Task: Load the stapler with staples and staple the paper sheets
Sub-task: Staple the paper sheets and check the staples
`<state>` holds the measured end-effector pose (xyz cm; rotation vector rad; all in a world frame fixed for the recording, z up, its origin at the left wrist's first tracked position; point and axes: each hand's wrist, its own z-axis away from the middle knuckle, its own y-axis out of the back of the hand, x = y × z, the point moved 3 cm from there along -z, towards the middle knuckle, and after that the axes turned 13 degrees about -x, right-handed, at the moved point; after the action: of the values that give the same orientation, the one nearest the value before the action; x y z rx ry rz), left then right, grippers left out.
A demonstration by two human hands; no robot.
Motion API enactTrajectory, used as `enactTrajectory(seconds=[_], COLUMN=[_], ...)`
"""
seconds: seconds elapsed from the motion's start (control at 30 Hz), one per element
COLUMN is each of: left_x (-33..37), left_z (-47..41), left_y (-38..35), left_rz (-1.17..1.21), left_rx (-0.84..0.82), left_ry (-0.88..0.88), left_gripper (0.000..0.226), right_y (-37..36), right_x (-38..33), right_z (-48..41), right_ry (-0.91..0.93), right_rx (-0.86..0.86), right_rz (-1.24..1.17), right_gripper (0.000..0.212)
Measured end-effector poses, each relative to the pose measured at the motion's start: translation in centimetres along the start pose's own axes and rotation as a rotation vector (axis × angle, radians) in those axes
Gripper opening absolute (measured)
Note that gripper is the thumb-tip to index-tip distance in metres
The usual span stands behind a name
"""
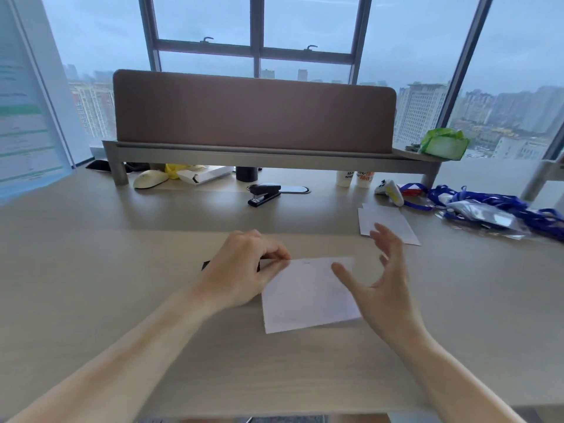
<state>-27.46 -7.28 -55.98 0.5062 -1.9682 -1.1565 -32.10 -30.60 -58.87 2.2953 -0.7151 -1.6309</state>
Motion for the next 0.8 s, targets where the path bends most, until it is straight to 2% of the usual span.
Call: enactTrajectory(seconds=[0.07, 0.13, 0.33, 0.47, 0.57, 0.67, 0.8], left_x=[-0.1, -0.4, -0.8, -1.7, -1.7, -1.1, -0.9], left_z=[0.1, 0.4, 0.6, 1.0, 1.3, 1.6, 1.7], left_y=[-0.6, -1.3, -2.4, -2.5, -2.3, -2.1, -2.1], left_rz=[-0.115, -0.183, -0.197, -0.149, -0.149, -0.034, 0.132], left_rx=[0.047, 0.095, 0.222, 0.253, 0.29, 0.299, 0.308], left_ry=[-0.116, -0.178, -0.215, -0.165, -0.165, -0.166, -0.143], left_gripper=[0.011, 0.009, 0.021, 0.02, 0.011, 0.002, 0.012], right_y=[-0.9, -2.2, -4.2, -3.8, -3.6, -3.6, -3.2], right_x=[-0.3, -0.8, -0.3, 0.0, 0.1, -0.1, -0.3], right_z=[-0.5, -1.0, -2.0, -1.7, -1.5, -1.4, -1.1], right_ry=[0.105, 0.211, 0.283, 0.339, 0.369, 0.453, 0.558], right_rx=[-0.131, -0.186, -0.253, -0.221, -0.174, -0.099, -0.029], right_rz=[0.188, 0.346, 0.372, 0.358, 0.36, 0.447, 0.463], right_gripper=[0.061, 0.04, 0.006, 0.003, 0.007, 0.006, 0.008])
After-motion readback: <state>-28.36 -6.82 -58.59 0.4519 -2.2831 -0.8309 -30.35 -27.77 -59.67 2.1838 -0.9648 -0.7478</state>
